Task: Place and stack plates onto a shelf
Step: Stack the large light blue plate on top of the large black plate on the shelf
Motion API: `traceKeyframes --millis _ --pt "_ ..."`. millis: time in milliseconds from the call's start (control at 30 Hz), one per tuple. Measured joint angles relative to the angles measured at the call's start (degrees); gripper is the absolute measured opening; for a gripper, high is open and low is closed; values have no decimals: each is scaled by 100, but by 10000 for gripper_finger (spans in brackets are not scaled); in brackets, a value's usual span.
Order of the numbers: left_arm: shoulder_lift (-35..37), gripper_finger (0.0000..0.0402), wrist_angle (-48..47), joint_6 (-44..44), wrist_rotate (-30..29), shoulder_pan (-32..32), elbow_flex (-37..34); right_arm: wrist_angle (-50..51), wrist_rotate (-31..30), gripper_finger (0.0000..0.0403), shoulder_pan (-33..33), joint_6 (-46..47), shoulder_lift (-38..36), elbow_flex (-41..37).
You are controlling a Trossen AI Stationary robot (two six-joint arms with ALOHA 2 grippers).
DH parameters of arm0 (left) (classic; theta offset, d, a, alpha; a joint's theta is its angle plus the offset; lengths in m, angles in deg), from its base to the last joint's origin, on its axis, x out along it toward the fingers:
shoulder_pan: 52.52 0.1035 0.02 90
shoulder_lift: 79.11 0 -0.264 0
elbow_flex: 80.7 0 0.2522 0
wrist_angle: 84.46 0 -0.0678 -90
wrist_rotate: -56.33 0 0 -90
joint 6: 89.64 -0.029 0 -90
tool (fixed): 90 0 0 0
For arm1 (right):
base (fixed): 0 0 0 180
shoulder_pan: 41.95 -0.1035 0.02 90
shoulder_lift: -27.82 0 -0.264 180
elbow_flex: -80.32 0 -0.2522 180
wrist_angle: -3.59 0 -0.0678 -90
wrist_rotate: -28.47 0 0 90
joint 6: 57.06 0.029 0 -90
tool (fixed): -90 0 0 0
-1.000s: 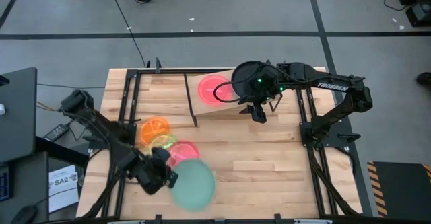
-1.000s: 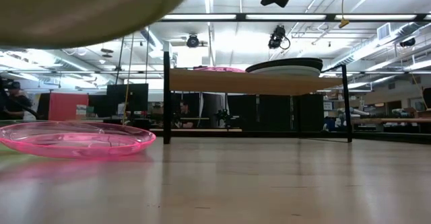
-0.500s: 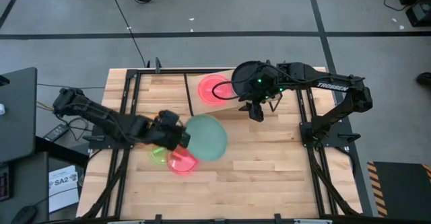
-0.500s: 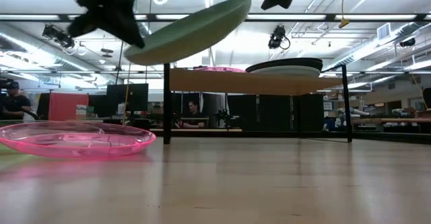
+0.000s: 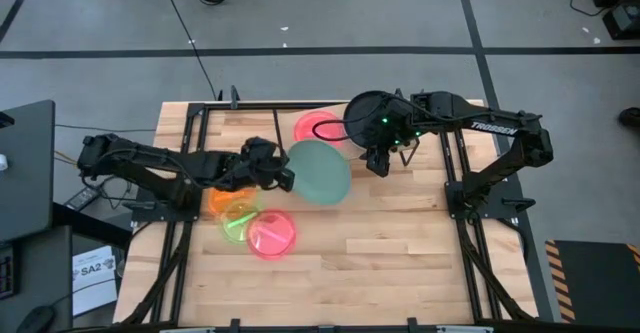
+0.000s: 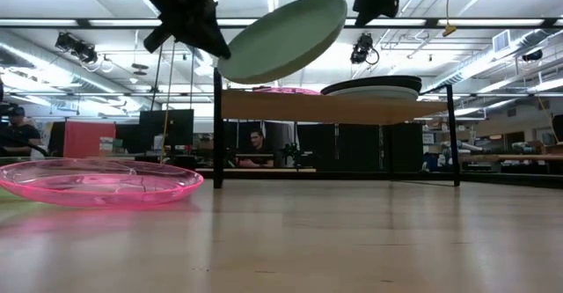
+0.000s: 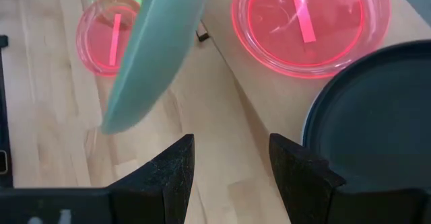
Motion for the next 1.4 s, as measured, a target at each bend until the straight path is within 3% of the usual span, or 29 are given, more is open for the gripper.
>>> traceKeyframes --millis 300,700,1267,1400 --pt "0 11 603 -754 -613 562 0 1 -53 197 0 266 0 0" --pt "0 12 975 -1114 -1016 1171 0 -599 -2015 197 2 434 0 0" --pt "-2 13 978 -1089 -986 1407 0 -1904 -2474 197 53 -185 255 2" --pt "-2 13 1062 -1095 -986 1407 0 -2028 -2942 197 76 -260 315 1"
